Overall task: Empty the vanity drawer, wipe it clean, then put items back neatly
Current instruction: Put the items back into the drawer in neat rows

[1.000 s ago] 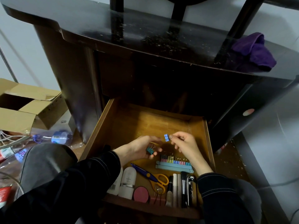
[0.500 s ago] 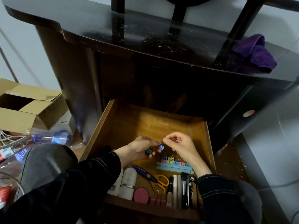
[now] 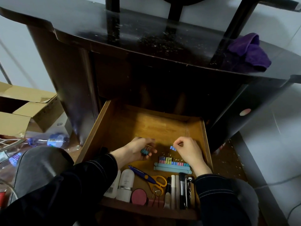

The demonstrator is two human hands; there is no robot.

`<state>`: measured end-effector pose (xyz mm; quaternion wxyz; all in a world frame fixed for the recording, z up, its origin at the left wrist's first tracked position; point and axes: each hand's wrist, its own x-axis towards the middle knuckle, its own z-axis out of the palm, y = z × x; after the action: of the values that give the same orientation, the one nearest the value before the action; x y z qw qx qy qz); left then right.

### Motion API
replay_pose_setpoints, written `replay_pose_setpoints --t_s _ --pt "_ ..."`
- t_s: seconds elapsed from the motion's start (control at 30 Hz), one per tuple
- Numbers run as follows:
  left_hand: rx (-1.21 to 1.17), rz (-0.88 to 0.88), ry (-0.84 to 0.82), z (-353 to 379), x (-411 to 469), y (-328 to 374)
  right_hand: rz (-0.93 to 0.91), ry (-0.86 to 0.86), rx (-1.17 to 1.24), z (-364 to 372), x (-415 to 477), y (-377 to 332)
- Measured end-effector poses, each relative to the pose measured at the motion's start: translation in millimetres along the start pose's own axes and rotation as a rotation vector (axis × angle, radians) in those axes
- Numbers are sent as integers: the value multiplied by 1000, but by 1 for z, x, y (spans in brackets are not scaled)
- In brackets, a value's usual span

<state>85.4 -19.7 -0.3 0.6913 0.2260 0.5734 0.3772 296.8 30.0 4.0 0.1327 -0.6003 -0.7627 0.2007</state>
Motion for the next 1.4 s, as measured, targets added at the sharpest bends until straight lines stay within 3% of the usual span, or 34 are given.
replay_pose_setpoints --t_s 0.23,0.9,1.0,1.07,1.2,1.4 --pt "26 -29 5 -1 2 -2 69 -98 -213 2 -2 5" --pt "-27 -40 -38 1 -7 1 114 -235 -262 5 -4 2" --pt "-67 -54 -78 1 -8 2 81 -169 -193 4 -3 -2" --pt "-118 -75 -119 2 -9 4 10 -122 -25 3 -3 -8" --pt "-257 -106 -210 4 -11 7 -147 -211 344 7 -8 -25" --pt "-257 -89 -279 7 -15 9 -217 -259 319 16 -12 -29"
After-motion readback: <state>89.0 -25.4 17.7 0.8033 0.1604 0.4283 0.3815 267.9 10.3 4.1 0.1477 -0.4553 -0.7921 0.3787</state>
